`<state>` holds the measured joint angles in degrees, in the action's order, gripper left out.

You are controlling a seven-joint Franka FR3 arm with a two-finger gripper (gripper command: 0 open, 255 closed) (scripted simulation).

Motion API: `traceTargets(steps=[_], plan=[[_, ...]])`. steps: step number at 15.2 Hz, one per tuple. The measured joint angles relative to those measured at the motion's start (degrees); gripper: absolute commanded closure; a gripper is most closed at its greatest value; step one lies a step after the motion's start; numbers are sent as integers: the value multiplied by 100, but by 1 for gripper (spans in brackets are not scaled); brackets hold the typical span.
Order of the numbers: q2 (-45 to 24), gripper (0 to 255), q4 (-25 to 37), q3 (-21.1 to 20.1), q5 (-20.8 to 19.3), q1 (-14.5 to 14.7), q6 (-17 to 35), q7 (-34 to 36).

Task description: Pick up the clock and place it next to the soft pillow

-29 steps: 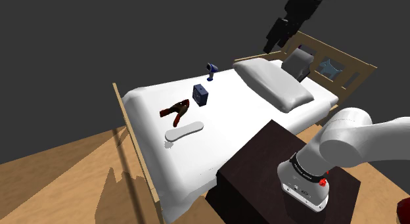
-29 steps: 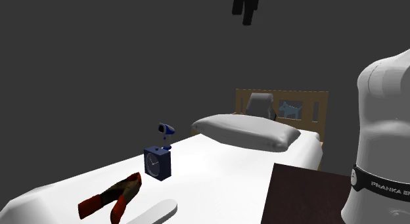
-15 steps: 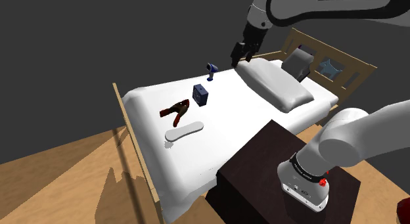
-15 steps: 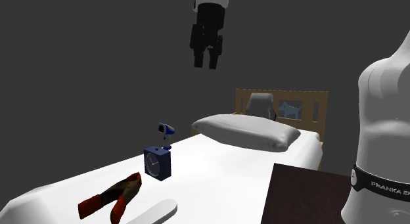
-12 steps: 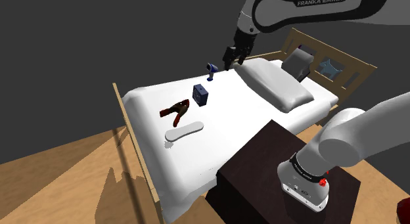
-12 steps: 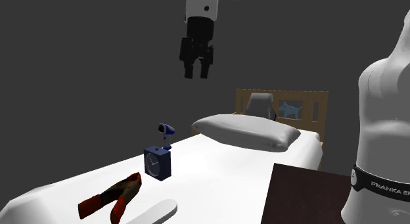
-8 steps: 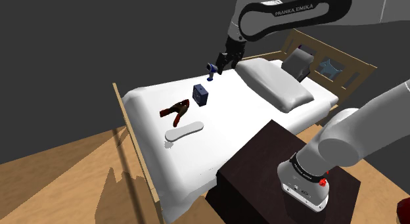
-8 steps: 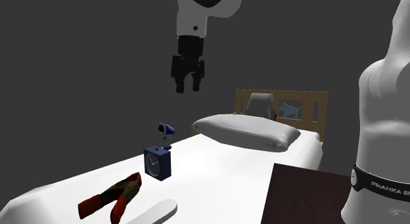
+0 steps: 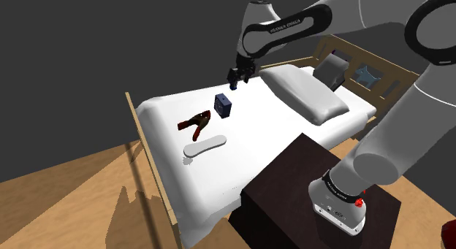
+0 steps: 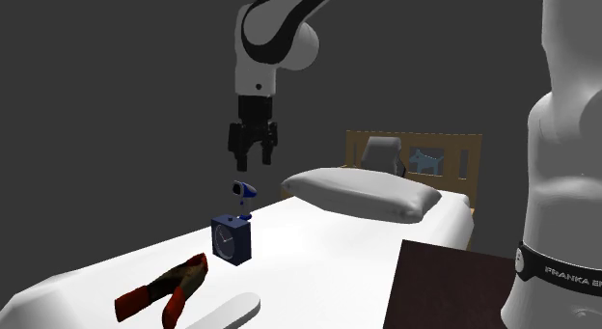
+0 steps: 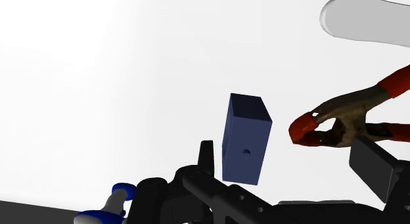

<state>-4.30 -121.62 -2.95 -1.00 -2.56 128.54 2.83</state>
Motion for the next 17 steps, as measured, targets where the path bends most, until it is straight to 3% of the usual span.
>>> traceTargets(steps=[5,12,17], plan=[[-1059,0,617,26,-63,-9,314,22],[-2657,0,1949,81,-118,-22,405,-2],[-3076,0,2190,93,-134,-4,553,19]])
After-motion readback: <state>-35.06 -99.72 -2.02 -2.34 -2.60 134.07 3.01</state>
